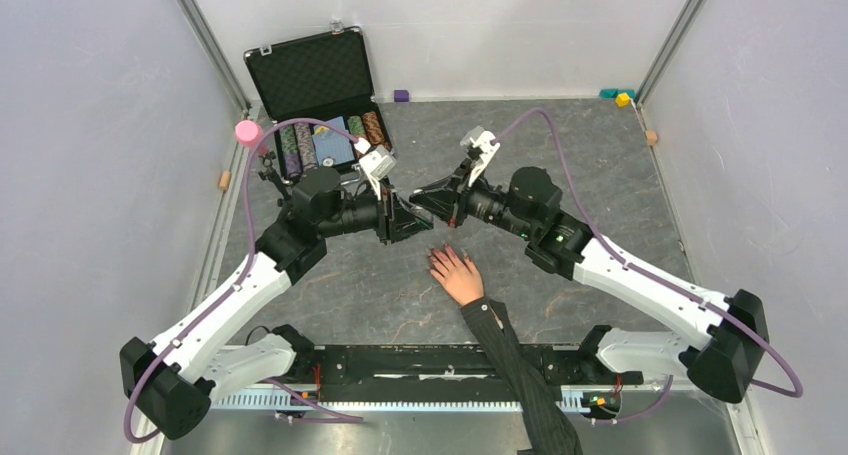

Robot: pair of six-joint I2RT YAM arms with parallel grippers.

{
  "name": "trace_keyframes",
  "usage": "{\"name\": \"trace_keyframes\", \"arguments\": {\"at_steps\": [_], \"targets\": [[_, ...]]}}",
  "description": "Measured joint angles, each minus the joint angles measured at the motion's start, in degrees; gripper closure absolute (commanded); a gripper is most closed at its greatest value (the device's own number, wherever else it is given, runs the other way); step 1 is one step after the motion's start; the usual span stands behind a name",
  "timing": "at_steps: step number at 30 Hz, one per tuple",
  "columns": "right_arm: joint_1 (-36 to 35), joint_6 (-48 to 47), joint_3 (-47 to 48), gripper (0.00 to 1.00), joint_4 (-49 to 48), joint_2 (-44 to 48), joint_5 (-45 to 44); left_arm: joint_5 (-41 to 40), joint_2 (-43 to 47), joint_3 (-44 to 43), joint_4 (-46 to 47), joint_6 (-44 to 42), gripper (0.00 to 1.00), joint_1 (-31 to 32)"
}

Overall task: Paint the nails
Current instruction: Unscrew the nail polish bottle.

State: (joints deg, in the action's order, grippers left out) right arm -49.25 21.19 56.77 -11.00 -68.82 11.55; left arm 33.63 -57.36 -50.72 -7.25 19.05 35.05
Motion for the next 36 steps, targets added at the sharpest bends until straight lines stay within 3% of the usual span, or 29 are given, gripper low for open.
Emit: {"name": "trace_keyframes", "arguments": {"at_steps": [11,22,23,24,25,26,27,29,36], "targets": [[0.26,1.33,-7.17,1.0,-19.17,5.66,16.06,19.21,3.26,2.8,15.54,3.5,0.98,-1.27],[0.35,2.45,-7.78,1.0,-24.9,6.01,21.92,25.42,3.43,3.45,22.43,5.55,0.98,-1.4],[0.33,2.4,-7.8,1.0,-24.85,6.12,21.92,25.49,3.43,3.45,22.53,5.64,0.94,-1.4],[0.33,2.34,-7.82,1.0,-24.79,6.21,21.88,25.46,3.43,3.45,22.64,5.73,0.79,-1.38],[0.31,2.27,-7.85,1.0,-24.74,6.32,21.81,25.44,3.41,3.45,22.67,5.77,0.4,-1.38],[0.26,2.16,-7.87,1.0,-24.59,6.45,21.66,25.38,3.43,3.45,22.67,5.84,0.19,-1.4],[0.22,1.86,-7.91,1.0,-24.52,6.6,21.77,25.05,3.43,3.45,22.67,6.47,0.07,-1.44],[0.15,0.26,-8.74,1.0,-23.82,7.19,21.59,24.96,3.61,3.45,23.02,7.89,0.0,-1.64],[0.13,-0.87,-14.32,1.0,-24.94,9.75,16.0,24.44,4.22,3.45,23.67,9.66,0.0,-1.92]]}}
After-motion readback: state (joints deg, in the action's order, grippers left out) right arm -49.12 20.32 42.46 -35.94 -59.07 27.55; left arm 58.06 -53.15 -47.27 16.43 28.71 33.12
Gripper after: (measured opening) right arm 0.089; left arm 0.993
